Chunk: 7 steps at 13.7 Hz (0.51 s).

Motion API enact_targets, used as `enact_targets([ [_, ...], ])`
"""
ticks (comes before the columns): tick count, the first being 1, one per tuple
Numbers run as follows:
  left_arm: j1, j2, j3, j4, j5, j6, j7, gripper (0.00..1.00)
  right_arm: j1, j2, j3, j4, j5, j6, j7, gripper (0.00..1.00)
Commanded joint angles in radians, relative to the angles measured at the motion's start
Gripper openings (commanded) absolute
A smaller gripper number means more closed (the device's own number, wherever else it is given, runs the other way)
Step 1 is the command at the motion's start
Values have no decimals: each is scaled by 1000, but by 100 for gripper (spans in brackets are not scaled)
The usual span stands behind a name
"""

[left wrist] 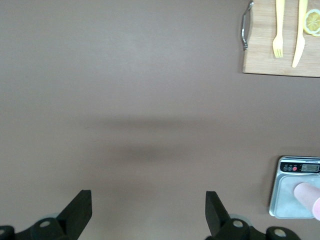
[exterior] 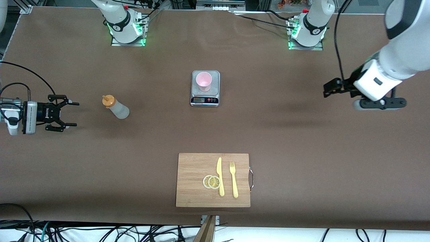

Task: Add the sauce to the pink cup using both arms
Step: 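Withdraw the left gripper while the right gripper reaches the sauce bottle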

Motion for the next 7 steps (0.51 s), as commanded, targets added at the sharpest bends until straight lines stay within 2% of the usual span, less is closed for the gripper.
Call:
enact_targets([
  [1, 62, -24, -9, -1, 15, -41, 107, 100, -30, 73, 1, -13, 66, -84, -242, 100],
  [6, 131, -26, -3, 19, 20, -116, 183, 100, -50, 196, 1, -51, 133, -161, -562, 100],
  [7, 134, -28, -6, 19, 47, -119, 199, 100, -48, 230, 1, -51, 171, -169, -608, 100],
])
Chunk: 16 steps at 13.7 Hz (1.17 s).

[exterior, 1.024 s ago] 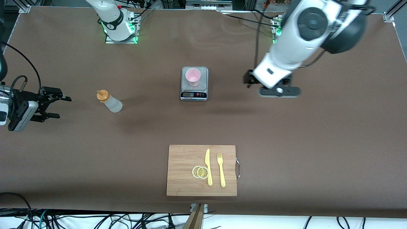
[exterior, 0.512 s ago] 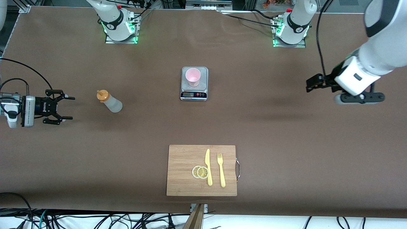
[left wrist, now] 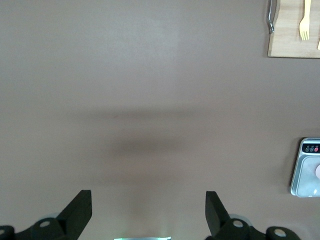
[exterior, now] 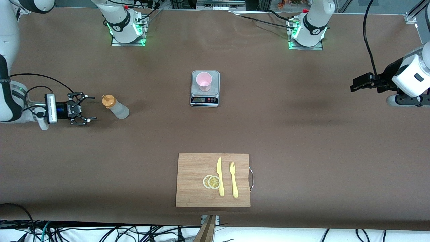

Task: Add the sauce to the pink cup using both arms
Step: 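Withdraw the left gripper while the right gripper reaches the sauce bottle, then grasp the orange-capped sauce bottle with the right gripper and lift it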

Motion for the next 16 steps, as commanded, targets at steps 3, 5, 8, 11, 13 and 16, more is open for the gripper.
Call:
enact_targets([
  [3, 8, -27, -17, 11, 74, -71, 65, 100, -3, 93, 8, 2, 81, -63, -206, 100],
  [5, 4, -19, -16, 11, 74, -73, 66, 100, 7, 117, 20, 2, 81, -76, -268, 100],
  [8, 5, -10, -16, 12, 73, -73, 68, 100, 17, 134, 57, 2, 103, -66, -286, 100],
  [11, 4, 5, -16, 35, 74, -73, 66, 100, 33, 148, 92, 3, 130, -41, -285, 100],
  [13, -1, 22, -16, 57, 74, -77, 65, 100, 40, 149, 117, 6, 133, -14, -271, 100],
  [16, -1, 24, -16, 57, 71, -77, 66, 100, 48, 149, 131, 11, 125, -8, -224, 100],
])
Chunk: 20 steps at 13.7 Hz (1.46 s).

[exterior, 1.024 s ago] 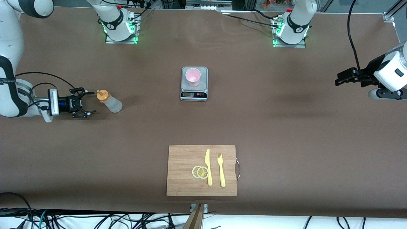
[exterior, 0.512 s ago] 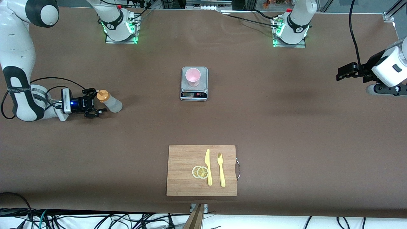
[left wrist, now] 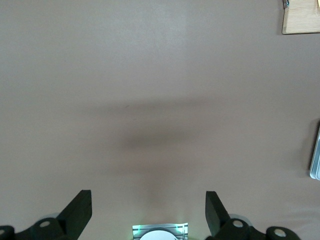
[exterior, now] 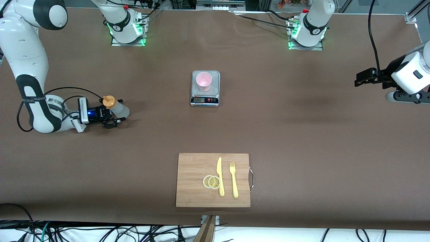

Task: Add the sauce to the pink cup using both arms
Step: 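Grasp the orange-capped sauce bottle with the right gripper and lift it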

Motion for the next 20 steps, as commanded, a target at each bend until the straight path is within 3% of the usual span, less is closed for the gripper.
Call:
enact_targets([
  [1, -2, 19, -3, 40, 23, -21, 20, 100, -2, 8, 10, 16, 2, 8, 54, 97],
  [2, 1, 19, -3, 40, 23, -21, 20, 100, 1, 6, 10, 22, -4, 16, 62, 72],
  [3, 2, 21, -3, 40, 18, -21, 20, 100, 7, 3, 10, 25, -12, 18, 79, 38],
  [4, 1, 25, -3, 40, 17, -21, 20, 100, 13, 5, 10, 28, -19, 19, 88, 15],
  [5, -4, 26, -3, 42, 18, -21, 20, 100, 16, 0, 10, 26, -19, 28, 90, 0],
  [9, 5, 29, 0, 42, 18, -21, 22, 100, 35, -14, 15, 45, -18, 38, 152, 0],
  [13, 4, 29, 0, 40, 14, -21, 20, 100, 134, -164, 41, 51, -56, 105, 474, 0],
  [20, 4, 29, 0, 42, 12, -21, 22, 100, 340, -303, 124, 114, -490, 222, 864, 0],
])
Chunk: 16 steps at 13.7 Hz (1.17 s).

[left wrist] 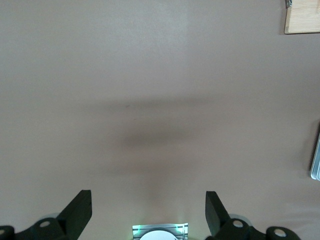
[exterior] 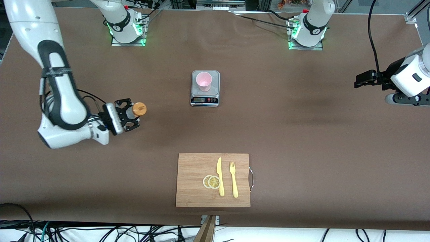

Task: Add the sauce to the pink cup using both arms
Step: 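Carry the sauce bottle with the right gripper over the pink cup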

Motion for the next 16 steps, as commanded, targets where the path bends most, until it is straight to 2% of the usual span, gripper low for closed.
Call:
enact_targets([
  [1, 3, 17, -2, 37, 12, -21, 22, 100, 88, -51, 17, -15, -149, 28, 118, 0],
  [2, 4, 17, -2, 37, 10, -21, 22, 100, 118, -61, 26, -7, -209, 25, 190, 0],
  [3, 4, 17, -2, 37, 10, -21, 22, 100, 134, -64, 63, -7, -280, 30, 248, 0],
  [5, 4, 17, -2, 37, 9, -21, 22, 100, 136, -67, 168, -7, -442, 27, 402, 0],
  [7, 4, 22, -2, 37, 9, -21, 23, 100, 143, -72, 256, -7, -556, 25, 552, 0],
  [9, 6, 22, -2, 37, 9, -21, 23, 100, 182, -73, 279, -9, -616, 16, 643, 0],
  [13, 6, 23, -1, 37, 9, -23, 23, 100, 194, -72, 393, -6, -771, -52, 832, 0],
  [16, 6, 23, -1, 37, 9, -23, 23, 100, 254, -72, 397, -4, -835, -91, 896, 0],
])
